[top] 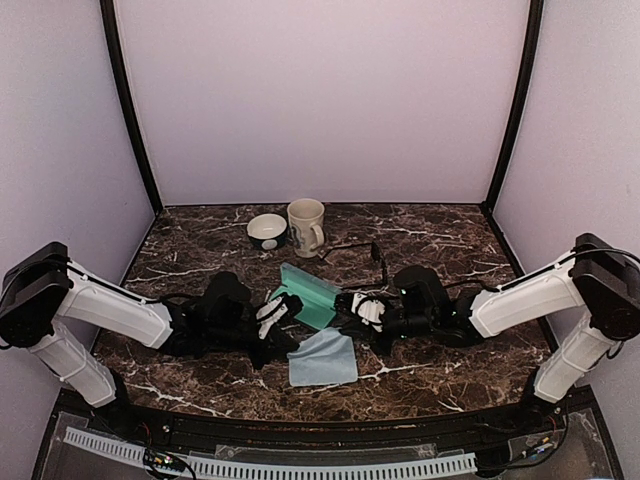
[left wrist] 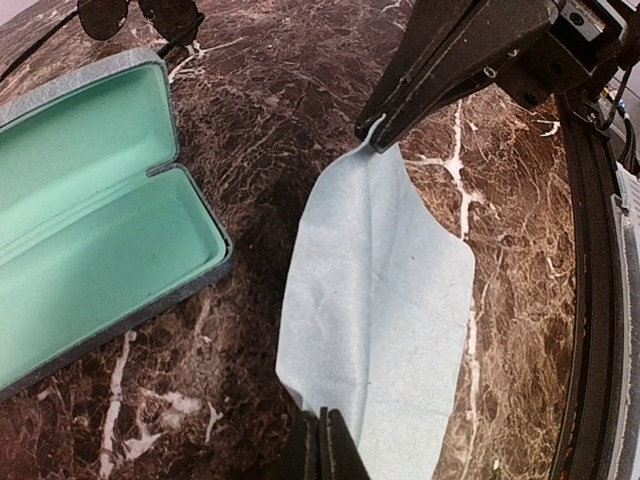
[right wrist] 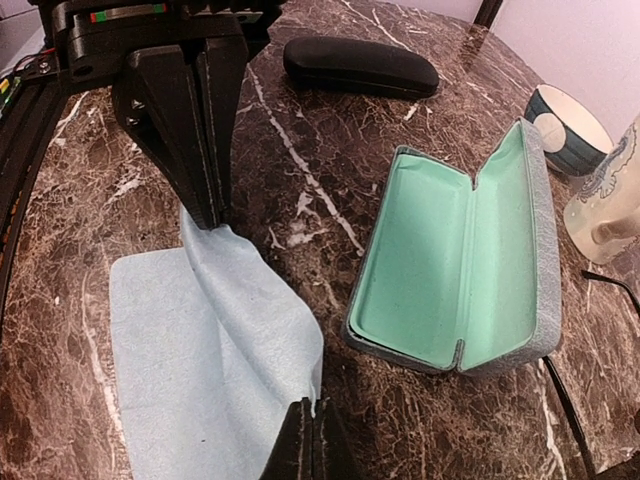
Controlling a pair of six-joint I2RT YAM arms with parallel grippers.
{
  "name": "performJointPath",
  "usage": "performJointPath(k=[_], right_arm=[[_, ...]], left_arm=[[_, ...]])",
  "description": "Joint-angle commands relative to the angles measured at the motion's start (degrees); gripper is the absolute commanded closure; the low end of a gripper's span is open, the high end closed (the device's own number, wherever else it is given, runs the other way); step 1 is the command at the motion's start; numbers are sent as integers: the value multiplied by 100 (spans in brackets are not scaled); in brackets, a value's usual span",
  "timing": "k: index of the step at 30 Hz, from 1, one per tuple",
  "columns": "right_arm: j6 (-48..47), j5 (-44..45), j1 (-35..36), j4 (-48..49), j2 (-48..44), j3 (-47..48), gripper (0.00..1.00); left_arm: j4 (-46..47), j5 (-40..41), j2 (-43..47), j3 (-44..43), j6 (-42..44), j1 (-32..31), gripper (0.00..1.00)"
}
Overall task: Organize the sunglasses
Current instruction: Fold the glasses cleaning cloth at the center of the board.
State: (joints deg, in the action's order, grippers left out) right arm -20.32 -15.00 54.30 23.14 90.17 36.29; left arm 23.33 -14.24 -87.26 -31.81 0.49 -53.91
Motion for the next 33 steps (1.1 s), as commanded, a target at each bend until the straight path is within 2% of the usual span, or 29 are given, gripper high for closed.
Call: performJointPath(k=[1,33], right_arm=[[-45,-30,-51,151,35,-27,99],[584,169,320,488,177,-460,97]], left_arm=[[174,-57,79,31,91,-40,100],[213,-97,-133,217,129,-431,100]])
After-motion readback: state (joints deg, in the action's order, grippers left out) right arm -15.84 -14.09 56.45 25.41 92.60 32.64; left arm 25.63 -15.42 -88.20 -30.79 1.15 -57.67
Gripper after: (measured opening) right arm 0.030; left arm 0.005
